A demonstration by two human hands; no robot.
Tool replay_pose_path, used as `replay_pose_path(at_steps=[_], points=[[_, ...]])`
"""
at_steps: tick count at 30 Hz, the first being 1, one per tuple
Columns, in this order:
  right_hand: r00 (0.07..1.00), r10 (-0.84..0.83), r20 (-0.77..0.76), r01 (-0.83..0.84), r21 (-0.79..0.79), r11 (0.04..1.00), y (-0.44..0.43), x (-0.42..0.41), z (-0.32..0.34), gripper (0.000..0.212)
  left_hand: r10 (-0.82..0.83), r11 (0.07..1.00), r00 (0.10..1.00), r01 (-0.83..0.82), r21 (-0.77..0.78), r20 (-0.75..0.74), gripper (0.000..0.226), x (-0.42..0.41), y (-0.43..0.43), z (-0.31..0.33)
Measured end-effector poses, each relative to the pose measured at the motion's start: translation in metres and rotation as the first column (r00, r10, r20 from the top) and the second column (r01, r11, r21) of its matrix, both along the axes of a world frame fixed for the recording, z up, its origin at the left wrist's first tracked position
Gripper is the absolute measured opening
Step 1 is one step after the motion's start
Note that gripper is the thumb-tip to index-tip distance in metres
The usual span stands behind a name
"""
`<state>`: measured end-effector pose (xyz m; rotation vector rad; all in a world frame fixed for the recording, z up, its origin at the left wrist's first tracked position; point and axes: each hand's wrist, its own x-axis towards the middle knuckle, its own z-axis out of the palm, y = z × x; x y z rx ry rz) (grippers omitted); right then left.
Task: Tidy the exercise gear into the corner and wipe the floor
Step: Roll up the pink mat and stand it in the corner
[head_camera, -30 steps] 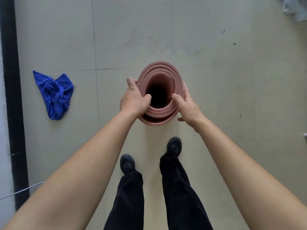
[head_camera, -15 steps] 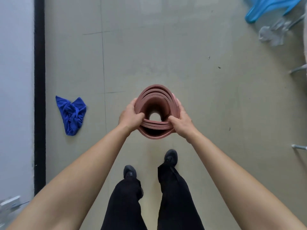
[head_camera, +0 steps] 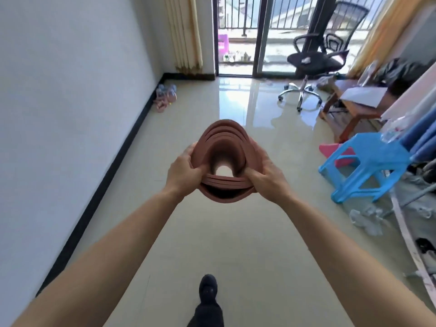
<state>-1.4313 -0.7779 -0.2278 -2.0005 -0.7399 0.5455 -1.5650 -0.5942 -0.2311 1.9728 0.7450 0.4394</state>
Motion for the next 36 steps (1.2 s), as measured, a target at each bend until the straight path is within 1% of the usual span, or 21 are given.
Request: replay_pose_path(at_steps=[3,5,8,12,15,19,25,28,31,36], points=[[0.994,0.015,0.108,-0.023,0.07,0.997,0.066,0.055,0.042,0.081,-0.002,0.996,0.994,-0.008,0.084,0.11,0.063,0.05,0.062,0.038],[0.989,0.021,0.149,-0.037,0.105,0.994,0.108,0.091,0.07,0.08,0.001,0.99,0.989,-0.022,0.14,0.146,0.068,0.086,0.103,0.061],[0.983,0.024,0.183,-0.048,0.129,0.99,0.162,0.143,0.103,0.08,0.006,0.982,0.987,-0.037,0.188,0.163,0.071,0.138,0.158,0.091],[0.983,-0.001,0.183,-0.033,0.182,0.983,0.22,0.217,0.127,0.079,-0.039,0.982,0.981,0.002,0.191,0.189,0.073,0.217,0.223,0.119],[0.983,-0.014,0.182,-0.023,0.202,0.979,0.256,0.279,0.127,0.08,-0.073,0.98,0.977,0.033,0.198,0.199,0.073,0.282,0.259,0.121],[0.981,-0.008,0.191,-0.032,0.207,0.978,0.31,0.381,0.109,0.082,-0.089,0.982,0.977,0.054,0.18,0.193,0.075,0.383,0.314,0.109],[0.983,0.022,0.184,-0.055,0.18,0.982,0.399,0.555,0.093,0.08,-0.105,0.988,0.979,0.082,0.134,0.173,0.065,0.548,0.394,0.105],[0.978,0.073,0.194,-0.104,0.156,0.982,0.457,0.627,0.106,0.082,-0.061,0.994,0.979,0.042,0.098,0.197,0.059,0.61,0.444,0.11],[0.964,0.151,0.218,-0.179,0.113,0.977,0.522,0.677,0.114,0.082,0.021,0.996,0.976,-0.039,0.077,0.215,0.058,0.653,0.499,0.109],[0.951,0.234,0.203,-0.257,0.097,0.961,0.647,0.77,0.093,0.084,0.119,0.981,0.973,-0.146,0.13,0.199,0.063,0.732,0.611,0.089]])
